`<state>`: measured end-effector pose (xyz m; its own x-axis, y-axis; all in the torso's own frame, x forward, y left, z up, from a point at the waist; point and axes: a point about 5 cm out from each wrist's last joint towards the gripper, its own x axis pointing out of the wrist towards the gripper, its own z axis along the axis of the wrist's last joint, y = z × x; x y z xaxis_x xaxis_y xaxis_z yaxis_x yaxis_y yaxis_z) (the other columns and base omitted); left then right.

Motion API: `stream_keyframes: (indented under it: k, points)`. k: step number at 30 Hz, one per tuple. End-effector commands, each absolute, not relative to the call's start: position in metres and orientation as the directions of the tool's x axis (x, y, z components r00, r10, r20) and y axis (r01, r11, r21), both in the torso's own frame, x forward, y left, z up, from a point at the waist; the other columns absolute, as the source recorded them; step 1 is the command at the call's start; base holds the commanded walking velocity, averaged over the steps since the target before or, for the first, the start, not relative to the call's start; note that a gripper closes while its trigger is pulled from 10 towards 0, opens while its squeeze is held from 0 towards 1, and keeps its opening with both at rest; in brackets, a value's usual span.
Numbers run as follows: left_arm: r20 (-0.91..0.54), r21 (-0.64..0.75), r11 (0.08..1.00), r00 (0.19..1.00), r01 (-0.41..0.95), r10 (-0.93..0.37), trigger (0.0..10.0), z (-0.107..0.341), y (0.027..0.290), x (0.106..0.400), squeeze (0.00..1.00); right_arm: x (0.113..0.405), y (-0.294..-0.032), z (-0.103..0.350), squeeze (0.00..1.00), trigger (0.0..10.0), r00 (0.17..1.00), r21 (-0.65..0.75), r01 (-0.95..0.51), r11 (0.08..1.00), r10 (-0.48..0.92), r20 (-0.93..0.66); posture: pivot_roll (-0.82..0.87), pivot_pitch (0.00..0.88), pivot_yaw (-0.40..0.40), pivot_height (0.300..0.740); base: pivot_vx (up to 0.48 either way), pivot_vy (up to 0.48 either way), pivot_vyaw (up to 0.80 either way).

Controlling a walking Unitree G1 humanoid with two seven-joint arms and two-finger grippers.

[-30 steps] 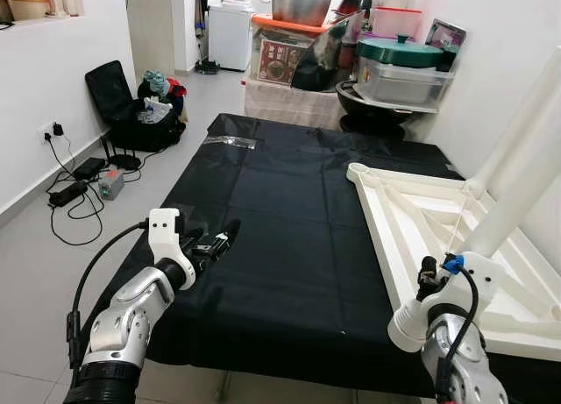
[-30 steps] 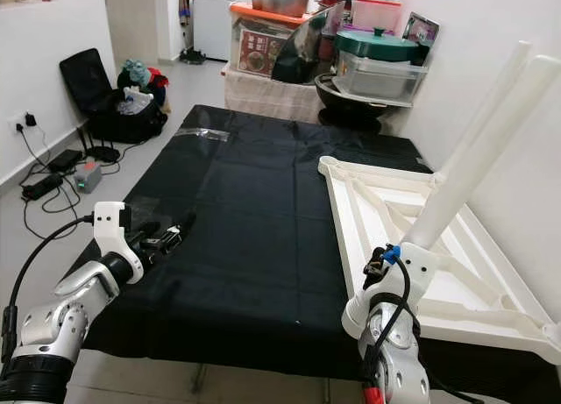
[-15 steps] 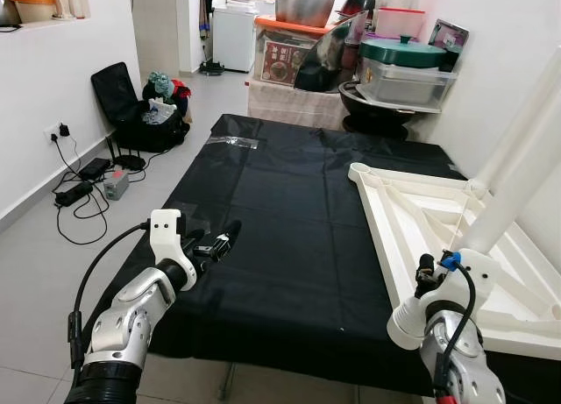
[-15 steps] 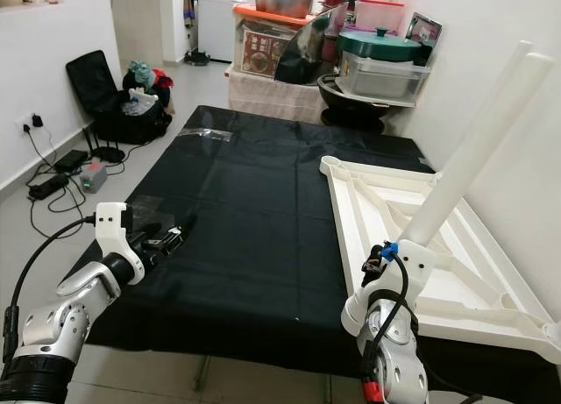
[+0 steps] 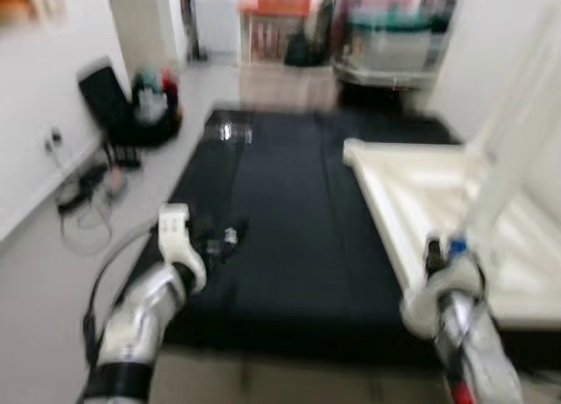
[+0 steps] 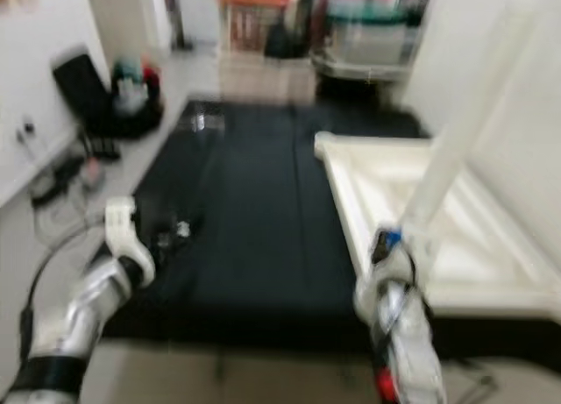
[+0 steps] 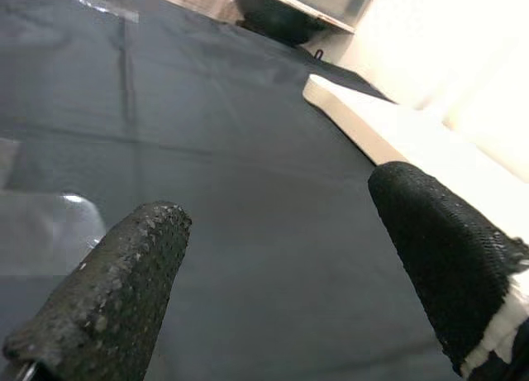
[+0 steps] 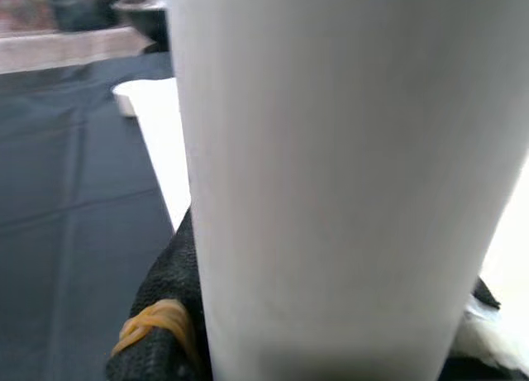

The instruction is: Building children table

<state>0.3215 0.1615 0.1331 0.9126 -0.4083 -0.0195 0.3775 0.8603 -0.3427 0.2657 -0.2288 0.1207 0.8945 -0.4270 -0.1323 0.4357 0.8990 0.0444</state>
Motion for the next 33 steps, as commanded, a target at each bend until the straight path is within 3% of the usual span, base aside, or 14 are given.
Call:
stream_keyframes:
  k: [1,11,19,20,21,24,27,28,33]
  points:
    - [-0.026,-0.337,0.862,0.912,0.378,-0.410,10.0,0.133,0.162,0.322,0.00,0.257,-0.225,0.084,0.00,0.0,0.858,0.011,0.437,0.899,-0.413,-0.307,0.03,0.000,-0.079,0.740,0.000,0.000,0.00]
    - [-0.028,-0.336,0.861,0.910,0.381,-0.413,10.0,0.132,0.161,0.322,0.00,0.256,-0.223,0.082,0.00,0.0,0.873,-0.004,0.398,0.918,-0.380,-0.305,0.03,0.000,-0.080,0.740,0.000,0.000,0.00]
    - [-0.028,-0.337,0.860,0.909,0.383,-0.416,10.0,0.132,0.161,0.321,0.00,0.260,-0.200,0.088,0.00,0.4,0.955,0.022,0.205,0.978,-0.195,-0.224,0.03,0.000,-0.078,0.740,0.000,0.000,0.00]
    - [-0.028,-0.337,0.860,0.909,0.383,-0.416,10.0,0.132,0.161,0.321,0.00,0.259,-0.199,0.088,0.00,3.0,0.957,0.017,0.197,0.980,-0.188,-0.222,0.03,0.000,-0.078,0.740,0.000,0.000,0.00]
    - [-0.027,-0.337,0.860,0.909,0.384,-0.416,10.0,0.132,0.161,0.321,0.00,0.260,-0.201,0.090,0.00,4.5,0.957,0.011,0.201,0.980,-0.194,-0.214,0.03,0.000,-0.078,0.740,0.000,0.000,0.00]
    - [-0.027,-0.337,0.860,0.909,0.384,-0.416,10.0,0.132,0.161,0.321,0.00,0.261,-0.204,0.092,0.00,4.4,0.958,0.011,0.209,0.978,-0.202,-0.205,0.03,0.000,-0.078,0.740,0.000,0.000,0.00]
    - [-0.025,-0.339,0.859,0.909,0.383,-0.416,10.0,0.132,0.161,0.322,0.00,0.269,-0.220,0.119,0.00,4.6,0.960,-0.014,0.267,0.964,-0.267,-0.086,0.04,0.000,-0.082,0.740,0.000,0.000,0.00]
    - [-0.025,-0.338,0.860,0.910,0.382,-0.414,10.0,0.132,0.161,0.322,0.00,0.274,-0.224,0.138,0.00,10.0,0.961,-0.009,0.276,0.961,-0.276,-0.008,0.04,0.000,-0.083,0.740,0.000,0.000,0.00]
    - [-0.025,-0.337,0.862,0.911,0.380,-0.412,10.0,0.132,0.163,0.321,0.00,0.283,-0.225,0.196,0.00,10.0,0.948,0.057,0.223,0.973,-0.230,0.221,0.04,0.000,-0.083,0.740,0.000,0.000,0.00]
